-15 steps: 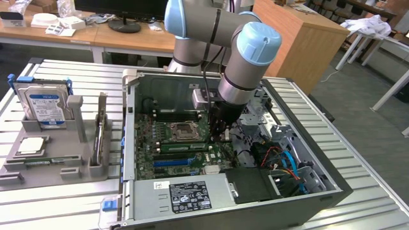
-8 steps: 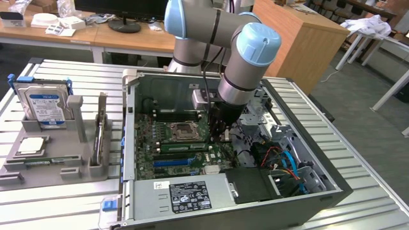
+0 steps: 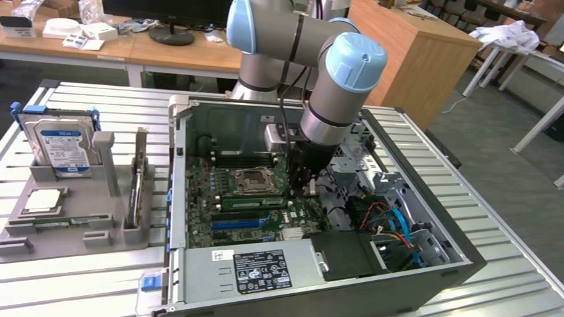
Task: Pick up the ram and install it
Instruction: 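Press down the ram until it locks into place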
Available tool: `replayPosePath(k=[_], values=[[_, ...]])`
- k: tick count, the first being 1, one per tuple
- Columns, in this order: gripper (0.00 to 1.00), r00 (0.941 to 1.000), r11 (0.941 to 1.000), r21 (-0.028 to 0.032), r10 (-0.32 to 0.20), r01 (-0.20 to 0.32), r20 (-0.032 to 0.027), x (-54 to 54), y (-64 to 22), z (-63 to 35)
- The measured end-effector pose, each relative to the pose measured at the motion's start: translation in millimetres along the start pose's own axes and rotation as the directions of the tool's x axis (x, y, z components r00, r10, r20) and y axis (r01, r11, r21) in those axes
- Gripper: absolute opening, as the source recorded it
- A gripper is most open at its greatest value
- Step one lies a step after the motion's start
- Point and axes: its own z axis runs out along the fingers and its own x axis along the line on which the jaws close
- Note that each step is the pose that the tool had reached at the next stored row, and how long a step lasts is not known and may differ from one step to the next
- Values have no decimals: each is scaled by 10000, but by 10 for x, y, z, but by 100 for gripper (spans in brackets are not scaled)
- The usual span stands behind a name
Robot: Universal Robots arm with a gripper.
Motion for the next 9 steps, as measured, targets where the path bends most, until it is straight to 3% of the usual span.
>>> replayPosePath(k=[9], values=[[11, 10000, 10000, 2, 0, 0, 3, 2, -1, 23]])
